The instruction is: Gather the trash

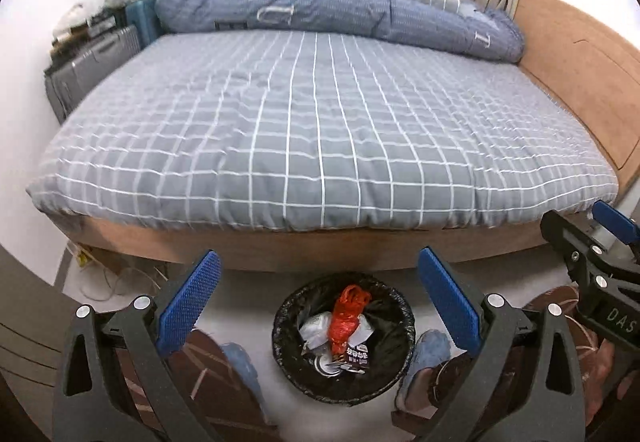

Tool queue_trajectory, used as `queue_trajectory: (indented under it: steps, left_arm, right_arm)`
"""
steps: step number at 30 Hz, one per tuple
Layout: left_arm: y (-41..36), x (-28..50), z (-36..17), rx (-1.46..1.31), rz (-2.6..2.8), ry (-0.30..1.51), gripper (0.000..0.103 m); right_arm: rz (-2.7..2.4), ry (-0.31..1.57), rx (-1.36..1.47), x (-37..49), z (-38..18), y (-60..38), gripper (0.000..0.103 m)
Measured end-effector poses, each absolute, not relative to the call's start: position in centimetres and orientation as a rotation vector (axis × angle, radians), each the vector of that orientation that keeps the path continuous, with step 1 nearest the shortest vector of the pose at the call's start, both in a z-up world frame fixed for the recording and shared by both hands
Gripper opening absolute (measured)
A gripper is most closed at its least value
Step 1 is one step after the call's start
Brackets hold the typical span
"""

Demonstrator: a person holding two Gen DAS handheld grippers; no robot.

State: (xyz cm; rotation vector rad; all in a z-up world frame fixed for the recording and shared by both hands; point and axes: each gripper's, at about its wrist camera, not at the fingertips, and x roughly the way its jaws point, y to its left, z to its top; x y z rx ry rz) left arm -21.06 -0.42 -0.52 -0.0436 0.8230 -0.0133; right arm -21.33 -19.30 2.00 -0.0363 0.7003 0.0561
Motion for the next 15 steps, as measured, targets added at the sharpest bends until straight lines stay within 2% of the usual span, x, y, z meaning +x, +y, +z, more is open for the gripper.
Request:
queue_trajectory:
  steps: [6, 15]
  left_arm:
    - [-0.4, -24.1, 3.1, -0.029, -0.017, 0.754, 0.097]
    - [-0.6, -26.1, 4.8, -0.032, -0.024, 0.729, 0.097]
  right_arm:
    - [0.05, 0.652, -0.023, -24.8, 4.7, -19.7, 0.095]
    - [0.039, 0.629, 0.002, -26.8, 6.0, -20.5, 0.095]
